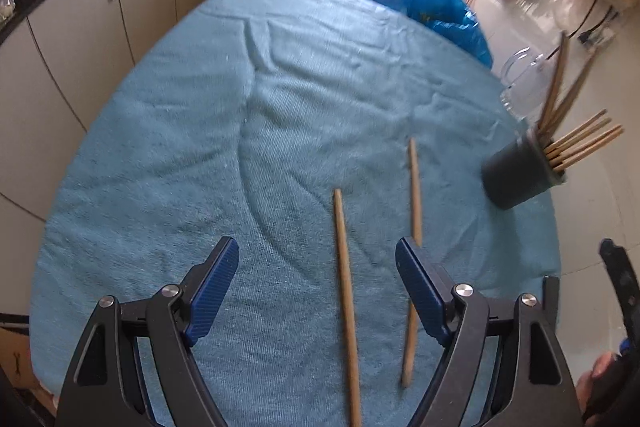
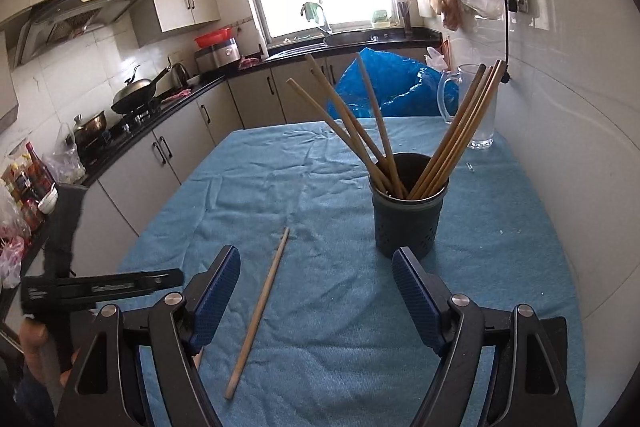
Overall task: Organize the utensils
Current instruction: 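Move the left tool over one loose chopstick while the right tool approaches the other, then close the left tool on one wooden chopstick while the right tool closes on the other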
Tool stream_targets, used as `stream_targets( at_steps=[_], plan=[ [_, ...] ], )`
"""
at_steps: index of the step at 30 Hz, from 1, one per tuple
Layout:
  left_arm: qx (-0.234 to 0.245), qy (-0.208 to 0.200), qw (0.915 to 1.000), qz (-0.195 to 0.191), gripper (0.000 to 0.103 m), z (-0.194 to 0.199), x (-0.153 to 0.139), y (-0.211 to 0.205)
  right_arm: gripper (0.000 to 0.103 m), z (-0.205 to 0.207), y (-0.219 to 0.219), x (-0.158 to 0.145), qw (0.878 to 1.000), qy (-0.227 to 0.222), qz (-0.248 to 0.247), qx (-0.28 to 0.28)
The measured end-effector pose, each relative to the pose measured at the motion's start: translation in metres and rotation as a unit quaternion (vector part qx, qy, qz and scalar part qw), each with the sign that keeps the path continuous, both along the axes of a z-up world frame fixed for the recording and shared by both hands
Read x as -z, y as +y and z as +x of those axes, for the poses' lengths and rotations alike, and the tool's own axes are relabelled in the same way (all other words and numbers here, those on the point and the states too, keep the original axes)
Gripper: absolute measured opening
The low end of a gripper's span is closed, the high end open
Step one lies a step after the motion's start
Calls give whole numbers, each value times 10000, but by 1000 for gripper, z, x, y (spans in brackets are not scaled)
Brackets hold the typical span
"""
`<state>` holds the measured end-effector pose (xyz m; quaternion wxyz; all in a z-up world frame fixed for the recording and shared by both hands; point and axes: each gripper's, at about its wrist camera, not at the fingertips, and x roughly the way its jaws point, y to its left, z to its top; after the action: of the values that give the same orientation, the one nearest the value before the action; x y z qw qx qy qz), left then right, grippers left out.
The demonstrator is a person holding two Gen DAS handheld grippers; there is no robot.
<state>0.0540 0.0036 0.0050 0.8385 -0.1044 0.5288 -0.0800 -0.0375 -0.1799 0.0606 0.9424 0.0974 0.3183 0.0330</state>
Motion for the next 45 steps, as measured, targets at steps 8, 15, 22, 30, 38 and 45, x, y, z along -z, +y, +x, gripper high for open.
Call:
stream_targets(
  at_steps=[8, 15, 22, 30, 38, 45],
  plan=[
    [-25, 414, 9983, 407, 57, 20, 31, -19, 83, 2, -4, 12, 9997, 179, 134, -26],
    [9, 271, 9956, 897, 25, 30, 37, -40, 81, 7, -3, 14, 9997, 225, 98, -70],
    [5, 58, 9902, 1395, 9, 21, 38, -34, 79, 33, 19, 23, 9981, 523, -154, -293],
    [-82, 78, 9935, 1132, 9, 8, 37, -3, 79, 97, 63, 56, 9902, 1226, -232, -635],
    [-53, 74, 9957, 927, 9, 8, 39, 0, 83, 166, 71, 98, 9704, 2385, 65, -369],
    [-11, 53, 9962, 871, 9, 7, 38, 4, 85, 192, 65, 113, 9579, 2861, 97, -210]
  ],
)
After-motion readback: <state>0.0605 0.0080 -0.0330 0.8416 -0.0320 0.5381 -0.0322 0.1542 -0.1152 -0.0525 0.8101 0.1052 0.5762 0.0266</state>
